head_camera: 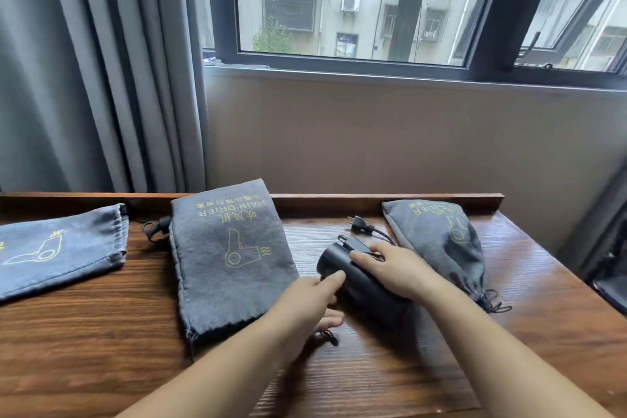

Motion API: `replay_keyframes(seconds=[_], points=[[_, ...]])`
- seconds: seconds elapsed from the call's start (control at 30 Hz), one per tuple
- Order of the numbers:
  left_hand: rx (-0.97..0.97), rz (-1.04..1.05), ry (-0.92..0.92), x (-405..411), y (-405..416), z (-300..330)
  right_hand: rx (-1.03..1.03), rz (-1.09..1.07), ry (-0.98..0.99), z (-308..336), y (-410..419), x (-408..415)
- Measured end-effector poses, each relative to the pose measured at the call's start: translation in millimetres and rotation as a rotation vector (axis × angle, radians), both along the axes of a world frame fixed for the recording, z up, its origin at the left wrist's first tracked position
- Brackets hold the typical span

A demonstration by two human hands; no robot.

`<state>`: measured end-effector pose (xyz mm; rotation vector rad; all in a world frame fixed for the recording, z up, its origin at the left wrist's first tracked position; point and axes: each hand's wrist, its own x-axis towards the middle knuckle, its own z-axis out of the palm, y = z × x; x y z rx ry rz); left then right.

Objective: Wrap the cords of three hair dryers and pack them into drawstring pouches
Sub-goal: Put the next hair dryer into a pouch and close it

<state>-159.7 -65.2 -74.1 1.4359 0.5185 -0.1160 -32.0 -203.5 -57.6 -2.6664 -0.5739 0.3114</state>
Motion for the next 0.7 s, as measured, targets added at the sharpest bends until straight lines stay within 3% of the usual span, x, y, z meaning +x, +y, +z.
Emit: replay_keyframes(seconds=[0.23, 0.47, 0.53, 0.63, 0.7], points=[[-0.282, 0.201, 0.025, 18.7, -7.5, -5.4, 0.120, 0.001, 0.066, -12.2, -1.7, -10.0], [-0.245, 0.285, -0.184, 15.1, -22.2, -3.9, 0.534, 0.004, 0.412, -13.4, -6.2, -30.4], [-0.196, 0.313, -0.235, 14.7, -15.9, -1.5, 0.587, 0.078, 0.420, -11.7, -6.7, -33.6], [-0.217, 0.358, -0.245, 13.0, -4.2, -0.8, 0.586, 0.109, 0.434, -6.6, -5.3, -40.4], [-0.255, 0.400, -0.261, 10.2, 3.9, 1.0, 0.389, 0.182, 0.321, -4.1, -5.2, -42.2]])
